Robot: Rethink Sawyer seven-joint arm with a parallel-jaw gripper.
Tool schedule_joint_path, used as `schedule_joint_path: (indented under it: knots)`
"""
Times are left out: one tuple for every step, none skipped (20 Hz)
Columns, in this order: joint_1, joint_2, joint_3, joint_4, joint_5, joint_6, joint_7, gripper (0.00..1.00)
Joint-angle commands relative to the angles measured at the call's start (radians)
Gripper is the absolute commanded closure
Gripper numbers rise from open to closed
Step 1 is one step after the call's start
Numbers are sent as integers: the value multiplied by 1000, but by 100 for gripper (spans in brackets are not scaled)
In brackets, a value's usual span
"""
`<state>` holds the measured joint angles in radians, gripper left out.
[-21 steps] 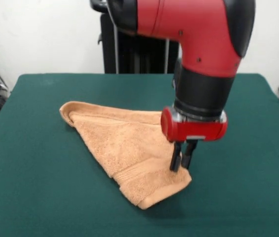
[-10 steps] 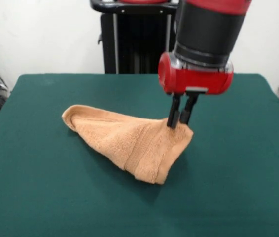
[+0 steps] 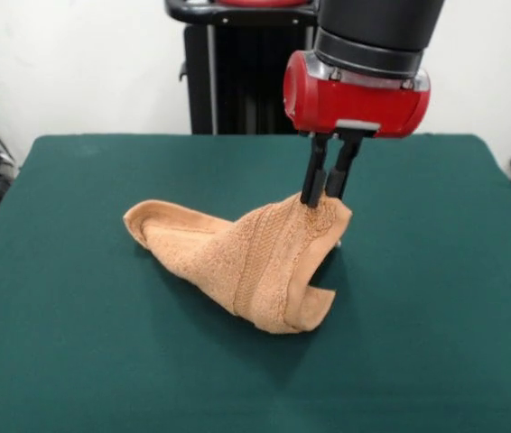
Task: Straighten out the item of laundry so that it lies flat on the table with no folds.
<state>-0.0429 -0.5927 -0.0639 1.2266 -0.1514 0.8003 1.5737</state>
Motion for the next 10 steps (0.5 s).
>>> schedule_joint_path:
  knots:
    - [7,10,63,101,11,68,79,100]
    - [7,11,64,101,11,67,78,100]
    - [6,13,64,98,10,66,78,100]
    - [6,14,64,98,10,65,79,100]
    - [6,17,64,94,9,65,79,100]
    - [7,18,64,94,8,64,79,100]
    - [8,19,63,93,8,63,80,100]
    - [8,20,64,93,8,60,81,100]
    - [8,24,64,89,7,60,81,100]
    - [8,25,64,90,7,56,82,100]
